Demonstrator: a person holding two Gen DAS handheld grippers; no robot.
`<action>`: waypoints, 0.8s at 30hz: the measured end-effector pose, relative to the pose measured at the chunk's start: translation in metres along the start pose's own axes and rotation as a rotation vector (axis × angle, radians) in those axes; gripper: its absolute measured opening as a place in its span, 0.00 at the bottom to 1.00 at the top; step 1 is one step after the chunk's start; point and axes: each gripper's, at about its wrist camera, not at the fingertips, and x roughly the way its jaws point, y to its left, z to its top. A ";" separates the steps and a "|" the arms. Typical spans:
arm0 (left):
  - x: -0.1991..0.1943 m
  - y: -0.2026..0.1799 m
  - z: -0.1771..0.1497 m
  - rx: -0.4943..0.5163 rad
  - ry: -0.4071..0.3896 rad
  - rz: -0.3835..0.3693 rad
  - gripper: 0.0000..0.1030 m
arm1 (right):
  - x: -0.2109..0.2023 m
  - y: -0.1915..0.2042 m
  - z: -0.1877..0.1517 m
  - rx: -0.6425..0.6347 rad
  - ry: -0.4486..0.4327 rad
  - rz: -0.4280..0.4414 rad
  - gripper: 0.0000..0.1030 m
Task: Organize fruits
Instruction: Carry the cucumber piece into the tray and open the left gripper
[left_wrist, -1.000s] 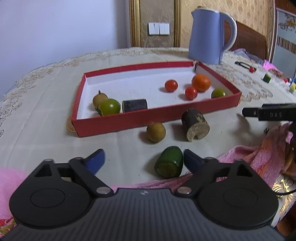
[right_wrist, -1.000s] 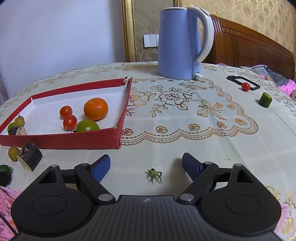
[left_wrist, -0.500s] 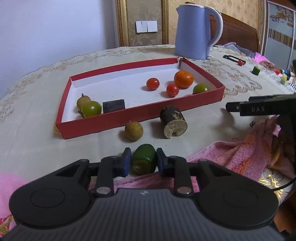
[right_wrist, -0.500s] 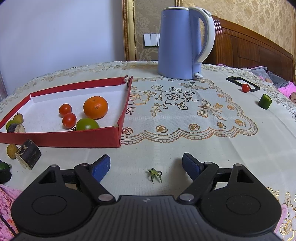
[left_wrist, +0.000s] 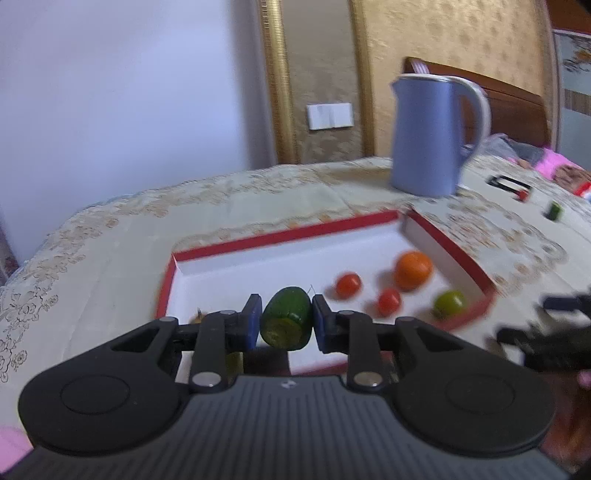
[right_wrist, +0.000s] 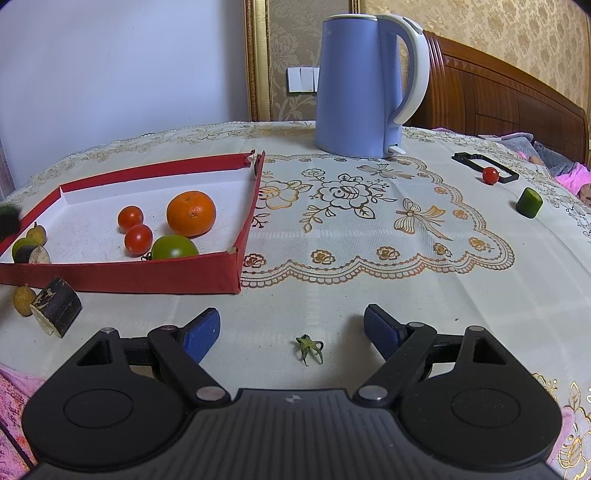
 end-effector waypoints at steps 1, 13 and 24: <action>0.007 -0.001 0.003 -0.008 0.000 0.014 0.25 | 0.000 0.000 0.000 0.000 0.000 0.000 0.83; 0.076 0.008 0.008 -0.035 0.051 0.122 0.26 | 0.000 0.001 0.000 -0.001 0.000 0.000 0.83; 0.094 0.011 -0.004 -0.056 0.145 0.072 0.37 | 0.001 0.001 -0.001 -0.008 0.002 -0.003 0.83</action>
